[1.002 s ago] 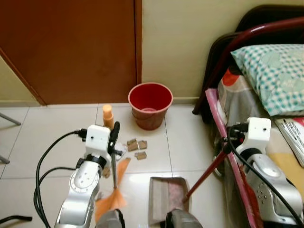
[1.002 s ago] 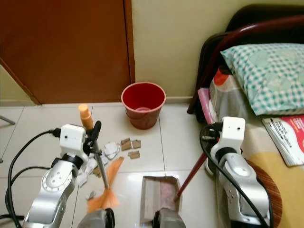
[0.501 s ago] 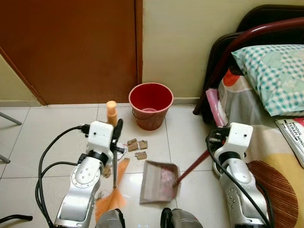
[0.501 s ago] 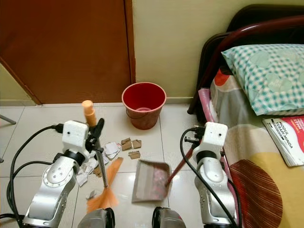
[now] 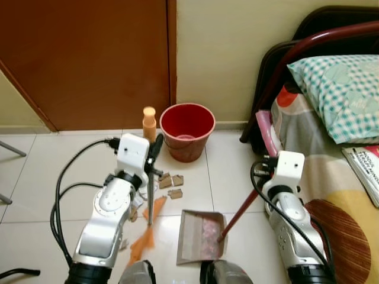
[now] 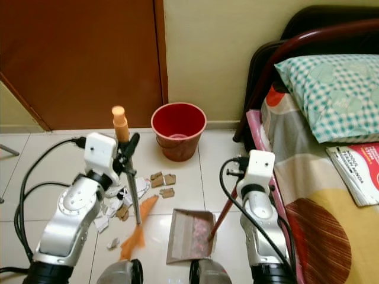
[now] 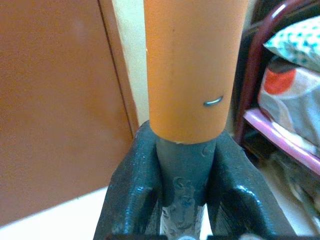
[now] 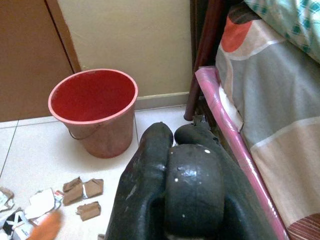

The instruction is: Sweep floor

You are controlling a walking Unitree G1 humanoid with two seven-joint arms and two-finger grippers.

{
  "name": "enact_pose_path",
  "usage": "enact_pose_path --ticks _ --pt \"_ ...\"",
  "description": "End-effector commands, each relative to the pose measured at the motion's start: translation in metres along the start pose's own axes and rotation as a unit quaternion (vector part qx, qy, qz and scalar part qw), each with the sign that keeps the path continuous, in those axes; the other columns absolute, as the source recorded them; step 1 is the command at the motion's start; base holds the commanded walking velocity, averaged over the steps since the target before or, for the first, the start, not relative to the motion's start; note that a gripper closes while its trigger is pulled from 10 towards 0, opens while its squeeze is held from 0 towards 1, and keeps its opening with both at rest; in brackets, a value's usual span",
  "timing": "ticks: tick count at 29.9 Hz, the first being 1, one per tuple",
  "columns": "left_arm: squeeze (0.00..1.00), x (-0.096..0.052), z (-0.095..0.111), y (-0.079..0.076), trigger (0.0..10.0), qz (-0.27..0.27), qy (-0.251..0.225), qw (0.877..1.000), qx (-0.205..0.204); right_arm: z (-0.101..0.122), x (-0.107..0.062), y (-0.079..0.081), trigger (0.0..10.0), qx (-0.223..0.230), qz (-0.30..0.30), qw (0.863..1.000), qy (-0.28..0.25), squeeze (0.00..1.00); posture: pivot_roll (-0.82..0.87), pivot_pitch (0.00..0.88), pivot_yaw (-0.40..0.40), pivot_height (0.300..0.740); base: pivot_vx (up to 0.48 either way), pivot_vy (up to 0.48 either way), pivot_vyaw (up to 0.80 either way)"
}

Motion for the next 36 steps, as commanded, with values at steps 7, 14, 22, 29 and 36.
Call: enact_pose_path --ticks 7,14,22,29,36 --pt "0.00 0.006 0.050 0.009 10.0 0.013 -0.096 0.995 0.021 -0.002 0.002 -0.005 10.0 -0.001 -0.005 1.000 -0.002 0.00 0.00 0.112 -0.036 0.740 0.000 0.000 0.00" --pt "0.00 0.007 0.054 0.008 10.0 0.013 -0.103 0.994 0.019 -0.003 0.004 -0.002 10.0 -0.004 -0.002 1.000 -0.002 0.00 0.01 0.113 -0.034 0.740 0.000 0.000 0.00" --pt "0.00 0.007 0.075 0.024 10.0 0.051 -0.134 0.989 0.036 -0.004 0.005 -0.002 10.0 -0.005 0.000 1.000 0.000 0.00 0.02 0.115 -0.039 0.740 0.000 0.000 0.00" --pt "0.00 -0.002 0.092 0.065 10.0 0.141 -0.155 0.975 0.078 -0.004 0.005 -0.003 10.0 -0.005 0.002 1.000 -0.001 0.00 0.02 0.118 -0.042 0.740 0.000 0.000 0.00" --pt "0.00 -0.031 0.069 0.111 10.0 0.233 -0.097 0.962 0.100 -0.006 0.007 -0.002 10.0 -0.001 0.008 1.000 0.005 0.00 0.04 0.132 -0.047 0.740 0.000 0.000 0.00"
Point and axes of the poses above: a point about 5 cm out from each wrist's last joint towards the gripper, its own x axis pointing out of the wrist towards the gripper, its own z axis along the axis of the wrist's last joint, y = z × x, the point moved 3 cm from there along x, pointing out of the wrist towards the gripper, and after that the axes turned 4 degrees about -x, right-handed, at the moved point
